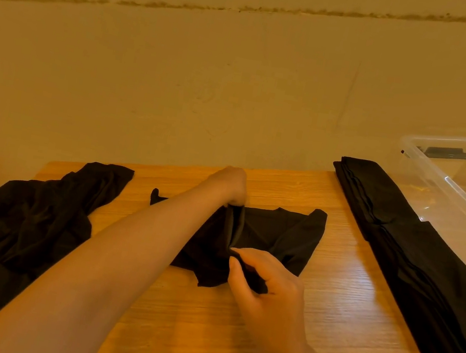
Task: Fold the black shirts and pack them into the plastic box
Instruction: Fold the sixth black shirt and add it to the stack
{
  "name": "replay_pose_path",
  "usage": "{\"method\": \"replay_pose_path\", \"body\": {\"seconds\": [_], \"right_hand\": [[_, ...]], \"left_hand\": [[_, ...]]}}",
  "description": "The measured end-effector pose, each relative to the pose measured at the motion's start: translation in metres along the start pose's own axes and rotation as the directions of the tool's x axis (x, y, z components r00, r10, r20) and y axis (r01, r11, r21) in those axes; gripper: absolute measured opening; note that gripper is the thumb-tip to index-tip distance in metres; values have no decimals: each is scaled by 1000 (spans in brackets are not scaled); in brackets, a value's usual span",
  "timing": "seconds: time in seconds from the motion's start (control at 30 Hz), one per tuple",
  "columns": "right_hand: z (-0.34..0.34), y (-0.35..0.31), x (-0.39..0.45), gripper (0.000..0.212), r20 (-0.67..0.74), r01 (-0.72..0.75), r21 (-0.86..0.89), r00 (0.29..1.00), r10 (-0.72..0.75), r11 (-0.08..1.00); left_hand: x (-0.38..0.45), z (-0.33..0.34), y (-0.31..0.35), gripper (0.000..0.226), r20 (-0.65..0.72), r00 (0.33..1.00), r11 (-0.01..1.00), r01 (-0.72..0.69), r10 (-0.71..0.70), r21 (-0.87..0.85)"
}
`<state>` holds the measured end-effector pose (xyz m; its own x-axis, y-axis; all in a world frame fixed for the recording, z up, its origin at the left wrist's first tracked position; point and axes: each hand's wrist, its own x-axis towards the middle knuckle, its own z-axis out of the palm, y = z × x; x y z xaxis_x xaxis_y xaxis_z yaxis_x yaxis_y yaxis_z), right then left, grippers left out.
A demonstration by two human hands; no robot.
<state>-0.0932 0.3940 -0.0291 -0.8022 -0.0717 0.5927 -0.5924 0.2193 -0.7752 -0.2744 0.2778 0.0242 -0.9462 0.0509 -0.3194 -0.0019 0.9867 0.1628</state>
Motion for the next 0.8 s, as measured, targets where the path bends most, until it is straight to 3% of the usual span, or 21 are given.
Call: {"method": "replay_pose_path", "body": {"seconds": [0.23,0.5,0.6,0.7,0.8], "right_hand": [[-4,1,1,21,-3,13,-12,1000,-13,1000],[-12,2,0,21,-67,90,-63,993,-94,994],[-20,6,4,22,-97,110,-132,988,-123,985],[-31,9,11,23,-107,132,-197,982,-155,972],[-43,12,19,24,-106,143,-247,979,-173,958]], "left_hand": [[-6,-5,-31,7,-40,984,979,-178,175,-102],[-19,-31,-61,12,-132,977,982,-176,166,-67],[-28,-37,-74,20,-156,983,941,-138,94,-307],[-43,-42,-83,25,-186,982,827,-138,42,-544],[-59,-46,-90,26,-230,973,731,-169,17,-661]]}}
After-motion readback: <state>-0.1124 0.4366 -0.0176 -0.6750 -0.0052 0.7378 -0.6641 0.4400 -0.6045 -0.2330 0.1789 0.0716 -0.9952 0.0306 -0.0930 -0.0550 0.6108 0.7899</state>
